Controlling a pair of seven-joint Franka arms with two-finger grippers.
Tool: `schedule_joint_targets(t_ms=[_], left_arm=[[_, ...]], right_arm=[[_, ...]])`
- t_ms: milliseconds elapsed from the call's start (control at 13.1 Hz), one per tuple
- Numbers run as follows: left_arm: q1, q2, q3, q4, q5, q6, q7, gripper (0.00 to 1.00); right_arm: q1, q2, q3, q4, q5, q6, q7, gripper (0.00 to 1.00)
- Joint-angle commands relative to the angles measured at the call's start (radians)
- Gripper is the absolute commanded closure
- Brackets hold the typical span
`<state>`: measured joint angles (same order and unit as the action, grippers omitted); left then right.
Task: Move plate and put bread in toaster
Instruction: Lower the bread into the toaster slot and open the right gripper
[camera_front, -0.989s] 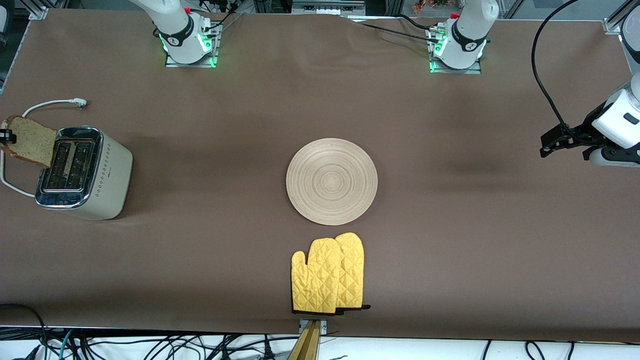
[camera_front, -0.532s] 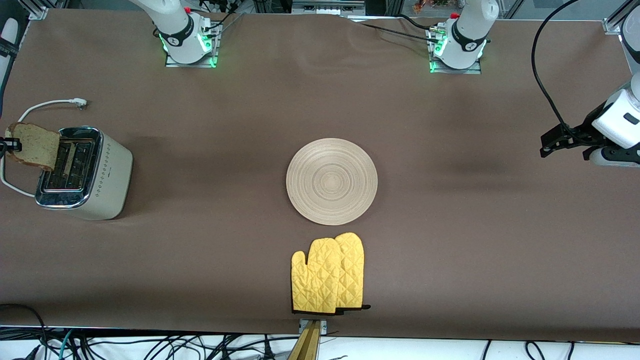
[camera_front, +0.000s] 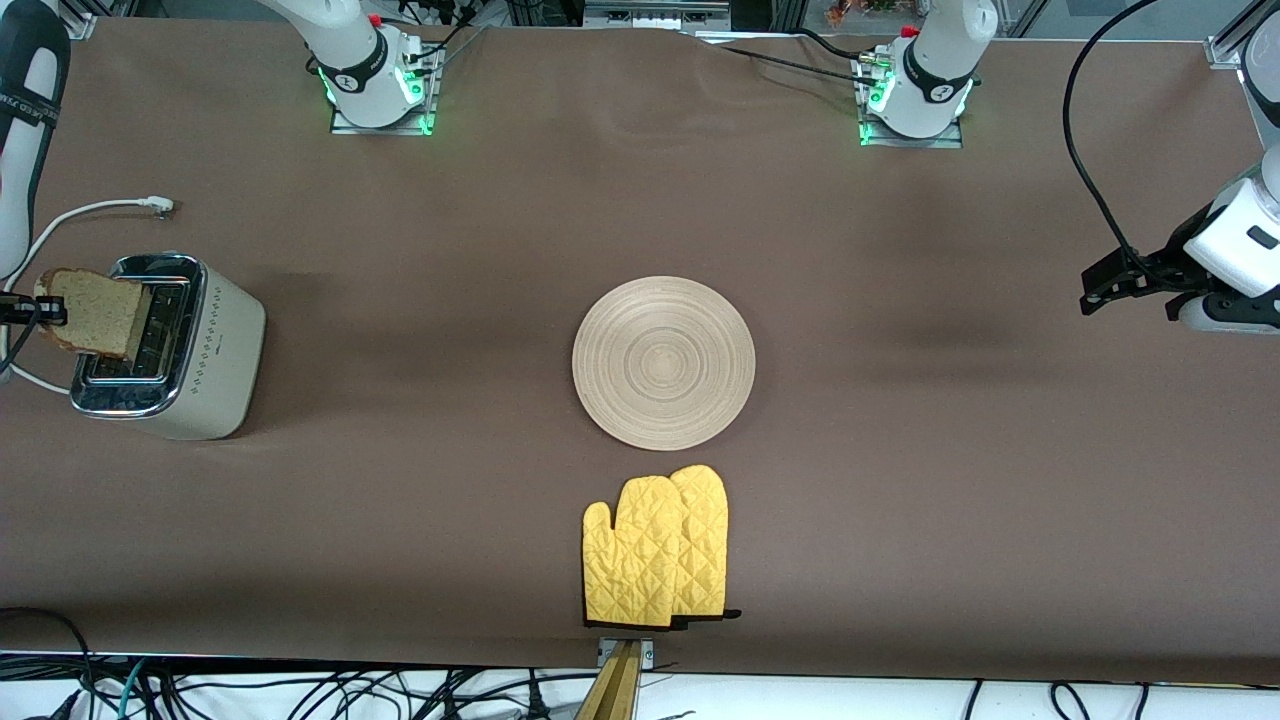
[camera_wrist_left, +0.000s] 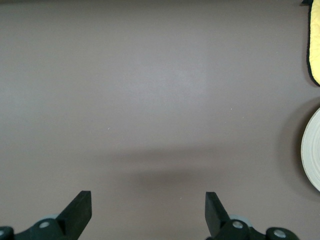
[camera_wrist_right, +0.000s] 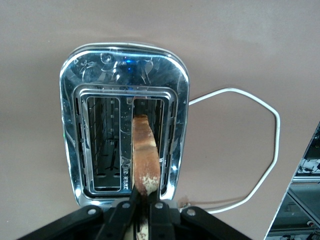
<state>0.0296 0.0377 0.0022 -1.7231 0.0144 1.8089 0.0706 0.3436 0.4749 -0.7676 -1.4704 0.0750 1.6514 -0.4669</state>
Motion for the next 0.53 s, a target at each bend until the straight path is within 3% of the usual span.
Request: schedule_joint_targets(t_ms=[0, 456], left_arm=[[0.009, 0.007, -0.004, 0.020, -0.019, -0.011, -0.002, 0.00], [0.007, 0.007, -0.005, 0.020, -0.019, -0.011, -0.002, 0.00]], right_arm=[[-0.014, 0.005, -0.002, 0.056, 0.016, -0.012, -0.013, 1.00], [-0.040, 0.062, -0.002, 0.056, 0.058, 0.015, -0.016, 1.00]])
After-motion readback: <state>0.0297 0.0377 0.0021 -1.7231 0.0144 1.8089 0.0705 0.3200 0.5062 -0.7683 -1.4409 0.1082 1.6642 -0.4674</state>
